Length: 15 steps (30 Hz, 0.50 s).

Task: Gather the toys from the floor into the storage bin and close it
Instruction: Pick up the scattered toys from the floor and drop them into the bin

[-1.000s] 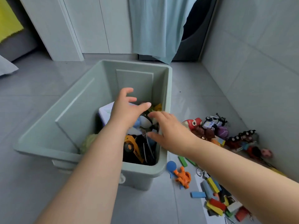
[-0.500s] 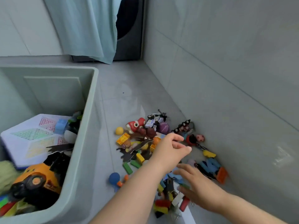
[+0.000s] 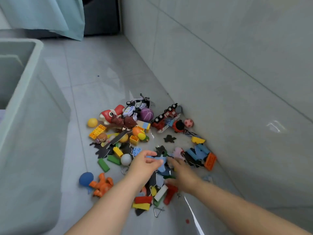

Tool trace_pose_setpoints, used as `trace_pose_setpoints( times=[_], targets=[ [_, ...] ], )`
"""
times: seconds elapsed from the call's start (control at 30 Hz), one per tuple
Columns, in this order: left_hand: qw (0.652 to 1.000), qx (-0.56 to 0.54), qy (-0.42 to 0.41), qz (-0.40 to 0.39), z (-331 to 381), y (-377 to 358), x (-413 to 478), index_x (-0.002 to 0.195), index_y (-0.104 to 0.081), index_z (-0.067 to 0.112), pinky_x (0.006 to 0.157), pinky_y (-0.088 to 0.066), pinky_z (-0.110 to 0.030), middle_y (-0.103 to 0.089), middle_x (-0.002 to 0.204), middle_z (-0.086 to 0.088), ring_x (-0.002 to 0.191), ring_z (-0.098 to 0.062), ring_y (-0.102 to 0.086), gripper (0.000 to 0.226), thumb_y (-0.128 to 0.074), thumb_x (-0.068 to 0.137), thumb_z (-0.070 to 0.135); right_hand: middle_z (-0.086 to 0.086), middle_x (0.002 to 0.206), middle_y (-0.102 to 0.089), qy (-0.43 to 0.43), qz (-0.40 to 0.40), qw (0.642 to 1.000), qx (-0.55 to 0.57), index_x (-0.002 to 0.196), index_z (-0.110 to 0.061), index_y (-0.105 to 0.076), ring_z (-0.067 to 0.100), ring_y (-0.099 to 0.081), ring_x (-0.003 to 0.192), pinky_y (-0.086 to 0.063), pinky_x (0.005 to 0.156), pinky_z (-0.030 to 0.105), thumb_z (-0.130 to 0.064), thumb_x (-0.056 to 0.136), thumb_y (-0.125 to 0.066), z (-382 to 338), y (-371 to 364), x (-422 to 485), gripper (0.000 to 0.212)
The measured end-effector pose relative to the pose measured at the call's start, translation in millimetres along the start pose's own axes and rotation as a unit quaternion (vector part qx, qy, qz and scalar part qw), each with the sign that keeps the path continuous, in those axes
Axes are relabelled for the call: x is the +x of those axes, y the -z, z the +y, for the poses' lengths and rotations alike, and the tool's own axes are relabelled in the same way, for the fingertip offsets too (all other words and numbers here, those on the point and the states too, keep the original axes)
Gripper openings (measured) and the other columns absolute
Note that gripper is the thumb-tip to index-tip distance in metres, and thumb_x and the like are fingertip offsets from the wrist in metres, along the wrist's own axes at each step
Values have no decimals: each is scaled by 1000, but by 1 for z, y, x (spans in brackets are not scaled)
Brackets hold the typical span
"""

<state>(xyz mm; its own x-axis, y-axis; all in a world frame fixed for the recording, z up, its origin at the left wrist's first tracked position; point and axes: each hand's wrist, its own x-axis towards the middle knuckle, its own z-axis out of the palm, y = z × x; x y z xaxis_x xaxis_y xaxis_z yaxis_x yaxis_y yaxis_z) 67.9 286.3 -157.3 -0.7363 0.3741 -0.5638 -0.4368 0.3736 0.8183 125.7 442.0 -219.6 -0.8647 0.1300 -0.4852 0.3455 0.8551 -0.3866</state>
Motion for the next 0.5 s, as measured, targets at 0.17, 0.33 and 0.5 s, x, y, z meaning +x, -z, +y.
trace_pose_setpoints(
  times=[0.17, 0.33, 0.5],
  targets=[
    [998, 31, 28, 37, -30, -9, 2, 131, -41, 19, 83, -42, -29, -56, 101, 3, 96, -16, -55, 58, -71, 81, 20, 3, 146, -32, 20, 64, 997, 32, 140, -24, -33, 20, -39, 129, -34, 102, 27, -20, 83, -66, 12, -15, 6, 66],
    [998, 25, 53, 31, -46, -22, 5, 141, -32, 21, 65, -39, -15, -52, 114, 2, 75, 5, -46, 70, -70, 82, 13, -1, 147, -29, 20, 80, 996, 18, 139, -26, -32, 20, -33, 133, -36, 102, 34, -29, 80, -68, 13, -12, 15, 69],
    [998, 19, 59, 30, -49, -26, 8, 142, -31, 20, 59, -35, -9, -52, 111, 2, 76, 3, -49, 70, -68, 83, 11, 2, 139, -41, 67, 98, 993, 13, 135, -19, -40, 23, -38, 125, -32, 102, 32, -40, 76, -70, 7, -13, 18, 70]
  ],
)
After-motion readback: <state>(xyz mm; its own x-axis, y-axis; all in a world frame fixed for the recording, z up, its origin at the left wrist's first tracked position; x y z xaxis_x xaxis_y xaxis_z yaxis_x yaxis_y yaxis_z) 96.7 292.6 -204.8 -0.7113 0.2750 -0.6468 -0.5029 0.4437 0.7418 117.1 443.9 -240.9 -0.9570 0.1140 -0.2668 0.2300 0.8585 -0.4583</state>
